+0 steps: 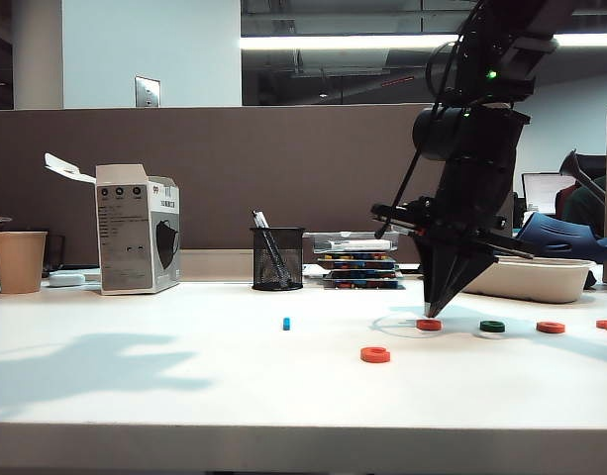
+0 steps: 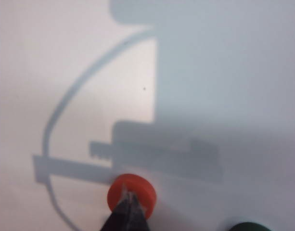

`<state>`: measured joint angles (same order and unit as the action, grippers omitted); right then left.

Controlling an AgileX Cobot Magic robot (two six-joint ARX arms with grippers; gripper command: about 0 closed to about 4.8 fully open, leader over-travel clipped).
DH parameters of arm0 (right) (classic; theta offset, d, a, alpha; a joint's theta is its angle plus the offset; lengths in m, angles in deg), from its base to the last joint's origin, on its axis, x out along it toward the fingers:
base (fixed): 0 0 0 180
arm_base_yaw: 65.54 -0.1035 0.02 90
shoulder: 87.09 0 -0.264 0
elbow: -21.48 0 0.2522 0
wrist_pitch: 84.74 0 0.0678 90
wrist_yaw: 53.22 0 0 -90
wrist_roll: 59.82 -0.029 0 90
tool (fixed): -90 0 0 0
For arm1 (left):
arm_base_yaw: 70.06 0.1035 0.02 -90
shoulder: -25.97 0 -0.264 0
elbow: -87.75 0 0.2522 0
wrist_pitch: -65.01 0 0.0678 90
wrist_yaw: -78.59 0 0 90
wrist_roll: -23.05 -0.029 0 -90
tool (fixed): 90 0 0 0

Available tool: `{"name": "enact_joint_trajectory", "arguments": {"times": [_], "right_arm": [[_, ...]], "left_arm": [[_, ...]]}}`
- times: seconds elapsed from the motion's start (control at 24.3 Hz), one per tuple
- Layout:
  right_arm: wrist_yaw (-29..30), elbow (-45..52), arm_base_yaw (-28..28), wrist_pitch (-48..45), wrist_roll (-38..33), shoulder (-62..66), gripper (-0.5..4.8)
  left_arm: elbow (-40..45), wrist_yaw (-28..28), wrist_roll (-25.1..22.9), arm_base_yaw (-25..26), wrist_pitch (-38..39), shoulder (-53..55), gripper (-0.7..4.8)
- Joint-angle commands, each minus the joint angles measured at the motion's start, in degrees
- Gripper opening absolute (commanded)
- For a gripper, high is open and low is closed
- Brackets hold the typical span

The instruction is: Select the appropriate letters from the row of letter magnets placed on the table to arrange into the word "cool".

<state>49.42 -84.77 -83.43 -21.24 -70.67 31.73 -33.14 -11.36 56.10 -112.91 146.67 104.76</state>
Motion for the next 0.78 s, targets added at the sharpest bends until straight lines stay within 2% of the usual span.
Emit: {"name": "enact_joint_trajectory", "arguments": {"times": [0.04, 0.78], "right_arm": [[-0.11, -0.17, 0.02, 0.02, -0.09, 0.2, -0.06], [-0.44, 1.57, -1.16, 10.43, 0.61, 1.31, -0.06]], "left_arm": [[-0.2, 0.17, -0.09, 0.04, -0.94, -0.13, -0.04], [-0.2, 0.17, -0.07, 0.04, -1.16, -0.13, -0.04]]}}
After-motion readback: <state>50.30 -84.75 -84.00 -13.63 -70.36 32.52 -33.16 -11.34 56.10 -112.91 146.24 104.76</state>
